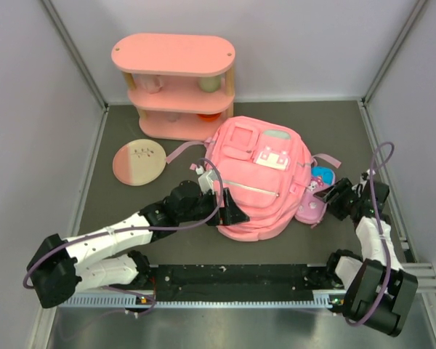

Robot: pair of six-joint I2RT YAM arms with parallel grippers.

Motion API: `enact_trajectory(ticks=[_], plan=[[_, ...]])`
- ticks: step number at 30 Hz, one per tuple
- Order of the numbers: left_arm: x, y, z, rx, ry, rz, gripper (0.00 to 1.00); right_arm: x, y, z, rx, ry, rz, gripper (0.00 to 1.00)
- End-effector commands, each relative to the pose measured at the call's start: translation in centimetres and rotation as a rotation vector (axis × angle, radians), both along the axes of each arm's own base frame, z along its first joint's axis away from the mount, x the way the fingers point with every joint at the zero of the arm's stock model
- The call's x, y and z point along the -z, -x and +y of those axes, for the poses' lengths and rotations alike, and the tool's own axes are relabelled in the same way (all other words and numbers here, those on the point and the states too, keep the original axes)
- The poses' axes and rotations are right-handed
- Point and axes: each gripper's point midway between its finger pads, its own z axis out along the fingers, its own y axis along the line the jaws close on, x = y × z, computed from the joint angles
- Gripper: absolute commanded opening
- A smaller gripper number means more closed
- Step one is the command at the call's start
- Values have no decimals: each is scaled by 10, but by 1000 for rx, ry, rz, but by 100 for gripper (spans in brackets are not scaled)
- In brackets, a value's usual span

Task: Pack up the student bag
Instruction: Pick up the stationery from the center of the board.

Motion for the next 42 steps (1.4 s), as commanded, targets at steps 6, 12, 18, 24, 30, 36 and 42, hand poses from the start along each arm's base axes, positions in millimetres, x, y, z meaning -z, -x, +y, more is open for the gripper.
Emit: enact_trajectory(ticks=[6, 12, 18, 24, 30, 36, 42], plan=[[-20, -8, -11, 3, 53, -38, 99, -25, -12, 6, -34, -9, -139, 68], [-16, -8, -9, -6, 49, -29, 99, -8, -11, 14, -75, -60, -84, 54], [-18, -9, -11, -9, 52, -27, 99, -12, -18, 29, -133, -94, -97, 48], [-20, -12, -11, -24, 58, -29, 99, -10, -16, 29, -132, -67, -83, 10], [-18, -29, -4, -162, 76, 14, 99, -27, -8, 14, -59, 32, -84, 0], [3, -37, 13, -331, 87, 164, 99, -66, 0, 0, 15, 143, -166, 0], [25, -39, 16, -408, 156, 252, 99, -99, 10, 6, 22, 134, -231, 0]])
